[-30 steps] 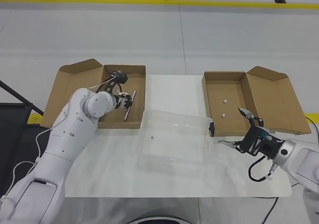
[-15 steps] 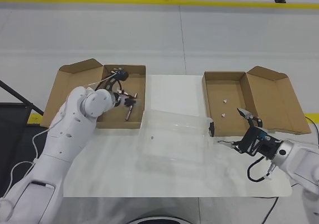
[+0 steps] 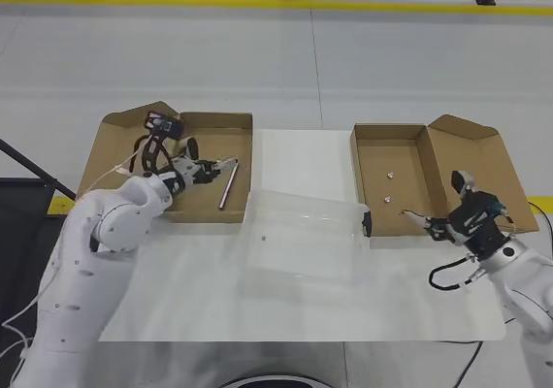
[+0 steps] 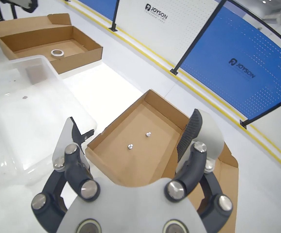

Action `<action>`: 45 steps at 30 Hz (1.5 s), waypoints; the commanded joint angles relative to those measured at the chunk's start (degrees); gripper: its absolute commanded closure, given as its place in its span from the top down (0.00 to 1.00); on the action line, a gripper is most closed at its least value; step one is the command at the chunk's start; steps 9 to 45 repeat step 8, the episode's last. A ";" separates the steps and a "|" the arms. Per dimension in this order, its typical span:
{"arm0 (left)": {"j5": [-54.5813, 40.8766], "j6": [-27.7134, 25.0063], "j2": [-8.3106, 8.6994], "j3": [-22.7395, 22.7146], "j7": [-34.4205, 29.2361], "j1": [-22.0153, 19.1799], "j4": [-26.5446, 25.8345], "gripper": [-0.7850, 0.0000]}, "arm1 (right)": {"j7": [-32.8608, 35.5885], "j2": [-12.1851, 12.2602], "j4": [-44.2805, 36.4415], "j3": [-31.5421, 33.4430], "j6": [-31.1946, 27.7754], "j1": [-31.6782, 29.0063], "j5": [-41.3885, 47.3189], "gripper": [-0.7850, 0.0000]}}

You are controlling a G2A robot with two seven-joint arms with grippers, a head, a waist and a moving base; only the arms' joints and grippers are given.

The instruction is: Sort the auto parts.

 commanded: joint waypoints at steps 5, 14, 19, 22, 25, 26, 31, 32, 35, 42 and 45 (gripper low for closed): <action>3.26 3.07 0.24 -3.31 10.02 11.33 -9.62 1.00 | -4.99 -0.19 5.22 0.90 2.32 0.34 -0.24 1.00; 3.93 4.86 0.20 -4.26 13.43 15.37 -12.20 1.00 | -6.88 -0.25 8.67 1.11 2.81 1.68 -0.02 1.00; 3.93 4.86 0.20 -4.26 13.43 15.37 -12.20 1.00 | -6.88 -0.25 8.67 1.11 2.81 1.68 -0.02 1.00; 3.93 4.86 0.20 -4.26 13.43 15.37 -12.20 1.00 | -6.88 -0.25 8.67 1.11 2.81 1.68 -0.02 1.00; 3.93 4.86 0.20 -4.26 13.43 15.37 -12.20 1.00 | -6.88 -0.25 8.67 1.11 2.81 1.68 -0.02 1.00; 3.93 4.86 0.20 -4.26 13.43 15.37 -12.20 1.00 | -6.88 -0.25 8.67 1.11 2.81 1.68 -0.02 1.00; 3.93 4.86 0.20 -4.26 13.43 15.37 -12.20 1.00 | -6.88 -0.25 8.67 1.11 2.81 1.68 -0.02 1.00; 3.93 4.86 0.20 -4.26 13.43 15.37 -12.20 1.00 | -6.88 -0.25 8.67 1.11 2.81 1.68 -0.02 1.00; 3.93 4.86 0.20 -4.26 13.43 15.37 -12.20 1.00 | -6.88 -0.25 8.67 1.11 2.81 1.68 -0.02 1.00; 3.93 4.86 0.20 -4.26 13.43 15.37 -12.20 1.00 | -6.88 -0.25 8.67 1.11 2.81 1.68 -0.02 1.00; 3.93 4.86 0.20 -4.26 13.43 15.37 -12.20 1.00 | -6.88 -0.25 8.67 1.11 2.81 1.68 -0.02 1.00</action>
